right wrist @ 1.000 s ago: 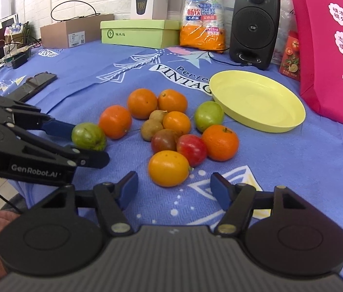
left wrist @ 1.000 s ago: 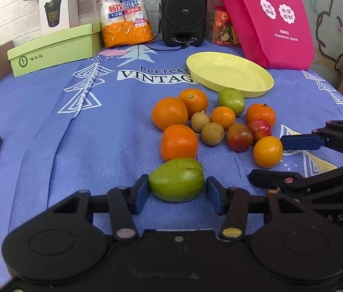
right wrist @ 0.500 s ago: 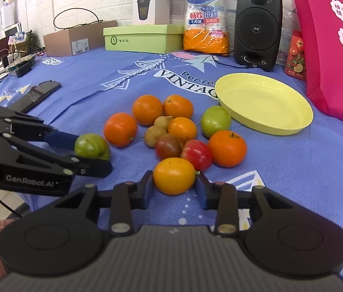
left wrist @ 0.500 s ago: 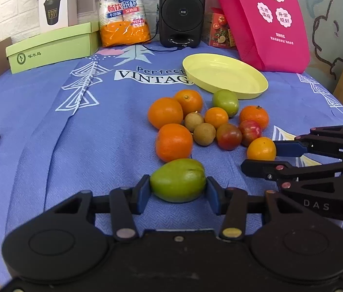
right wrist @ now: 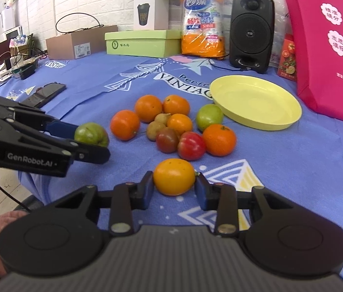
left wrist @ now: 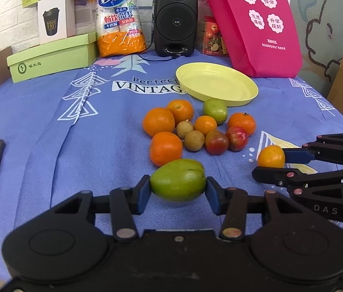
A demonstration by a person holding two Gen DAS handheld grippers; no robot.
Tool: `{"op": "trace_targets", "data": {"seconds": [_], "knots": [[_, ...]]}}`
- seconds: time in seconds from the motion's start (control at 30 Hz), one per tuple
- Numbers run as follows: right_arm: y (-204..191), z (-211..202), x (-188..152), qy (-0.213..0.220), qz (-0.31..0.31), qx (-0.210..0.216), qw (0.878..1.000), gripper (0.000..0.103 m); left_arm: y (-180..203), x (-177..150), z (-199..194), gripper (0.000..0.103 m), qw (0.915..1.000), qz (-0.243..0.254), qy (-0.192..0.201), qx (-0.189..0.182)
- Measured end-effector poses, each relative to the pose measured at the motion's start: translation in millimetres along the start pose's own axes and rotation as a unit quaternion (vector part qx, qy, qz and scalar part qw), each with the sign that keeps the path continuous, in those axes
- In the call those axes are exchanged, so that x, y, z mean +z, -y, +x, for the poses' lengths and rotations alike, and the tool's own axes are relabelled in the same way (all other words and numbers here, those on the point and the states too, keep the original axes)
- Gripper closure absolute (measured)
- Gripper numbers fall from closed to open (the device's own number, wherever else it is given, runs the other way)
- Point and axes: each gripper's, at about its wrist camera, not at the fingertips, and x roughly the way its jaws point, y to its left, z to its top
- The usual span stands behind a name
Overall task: Organize fruits
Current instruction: 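Carry mango and orange onto the yellow plate and open both tools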
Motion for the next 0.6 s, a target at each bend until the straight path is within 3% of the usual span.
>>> {"op": "trace_targets", "data": {"seconds": [0.27, 0.6], "knots": [[25, -8, 24, 0.026, 0.002, -0.028, 0.999, 0.068, 8, 31, 3, 0.056, 0.9998, 0.010, 0.010, -0.017], [74, 17, 70, 0.045, 0.004, -0.062, 0.997, 0.068, 26, 118, 52, 0.055, 0.9980, 0.038, 0.044, -0.024]]}}
